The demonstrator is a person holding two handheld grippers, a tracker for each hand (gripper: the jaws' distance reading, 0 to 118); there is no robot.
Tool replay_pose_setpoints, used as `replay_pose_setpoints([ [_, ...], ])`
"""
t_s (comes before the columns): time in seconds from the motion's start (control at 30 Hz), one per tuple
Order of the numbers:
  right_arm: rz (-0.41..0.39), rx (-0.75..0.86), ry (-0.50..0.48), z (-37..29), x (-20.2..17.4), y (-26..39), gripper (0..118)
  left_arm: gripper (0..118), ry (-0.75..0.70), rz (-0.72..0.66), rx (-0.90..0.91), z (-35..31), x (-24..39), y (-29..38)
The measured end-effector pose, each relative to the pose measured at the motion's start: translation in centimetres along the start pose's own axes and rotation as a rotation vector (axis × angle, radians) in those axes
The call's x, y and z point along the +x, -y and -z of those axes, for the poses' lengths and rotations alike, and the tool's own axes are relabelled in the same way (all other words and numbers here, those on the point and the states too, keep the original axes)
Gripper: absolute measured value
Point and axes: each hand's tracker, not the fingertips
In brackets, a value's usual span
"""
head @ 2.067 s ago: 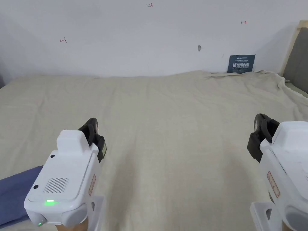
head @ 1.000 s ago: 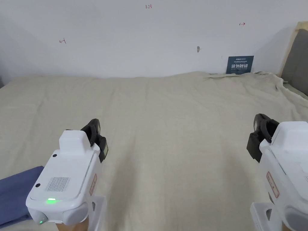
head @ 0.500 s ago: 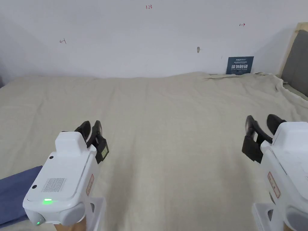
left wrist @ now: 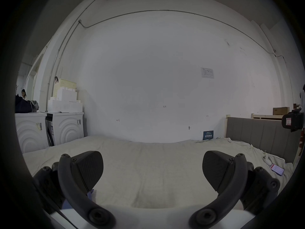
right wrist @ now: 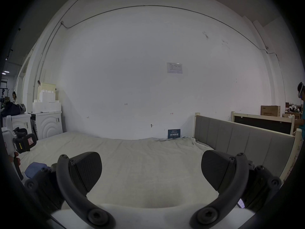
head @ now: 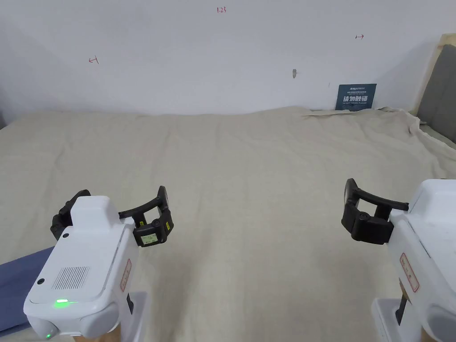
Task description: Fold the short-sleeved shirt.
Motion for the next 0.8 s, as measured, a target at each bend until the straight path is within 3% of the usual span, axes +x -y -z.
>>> replay_pose_setpoints([
  [0.8, -0.002, 0.016, -0.005, -0.65, -0.79, -0.76, 118, 118, -0.008, 0.031, 0.011, -0.02, -0.05, -0.26],
])
